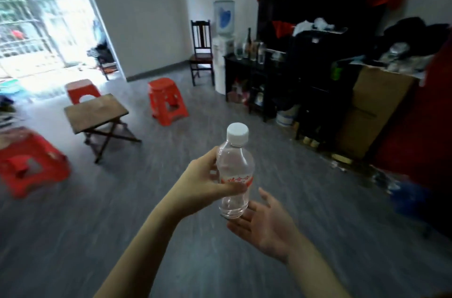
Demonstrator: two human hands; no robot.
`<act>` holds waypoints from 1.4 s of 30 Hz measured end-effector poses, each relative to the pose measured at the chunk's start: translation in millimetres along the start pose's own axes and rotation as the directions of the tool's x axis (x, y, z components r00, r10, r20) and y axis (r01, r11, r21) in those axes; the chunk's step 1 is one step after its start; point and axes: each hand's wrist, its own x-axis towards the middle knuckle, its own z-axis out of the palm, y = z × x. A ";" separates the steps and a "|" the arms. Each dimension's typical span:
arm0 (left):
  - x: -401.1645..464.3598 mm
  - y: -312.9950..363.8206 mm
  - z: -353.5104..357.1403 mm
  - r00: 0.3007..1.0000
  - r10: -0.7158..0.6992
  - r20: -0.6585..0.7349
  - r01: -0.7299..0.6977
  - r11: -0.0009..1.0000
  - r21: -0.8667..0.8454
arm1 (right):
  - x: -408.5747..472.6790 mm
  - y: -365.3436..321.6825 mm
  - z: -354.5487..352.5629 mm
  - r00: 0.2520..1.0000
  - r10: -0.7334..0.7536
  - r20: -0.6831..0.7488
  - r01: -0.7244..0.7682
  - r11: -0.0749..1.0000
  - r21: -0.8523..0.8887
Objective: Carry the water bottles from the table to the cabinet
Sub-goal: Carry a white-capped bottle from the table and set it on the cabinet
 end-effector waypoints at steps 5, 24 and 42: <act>4.2 -11.9 -31.0 0.995 -0.018 -0.098 0.020 1.000 0.018 | 26.6 -3.1 28.7 0.996 0.056 0.069 -0.053 0.997 -0.050; 161.8 -82.4 -173.3 0.985 0.078 -0.152 -0.078 0.997 0.002 | 197.2 -100.7 152.9 0.999 -0.019 0.031 0.023 0.992 -0.121; 397.4 -138.2 -206.3 0.964 0.050 -0.263 -0.072 0.995 -0.074 | 384.9 -264.7 160.4 0.998 -0.041 0.038 0.042 0.999 -0.018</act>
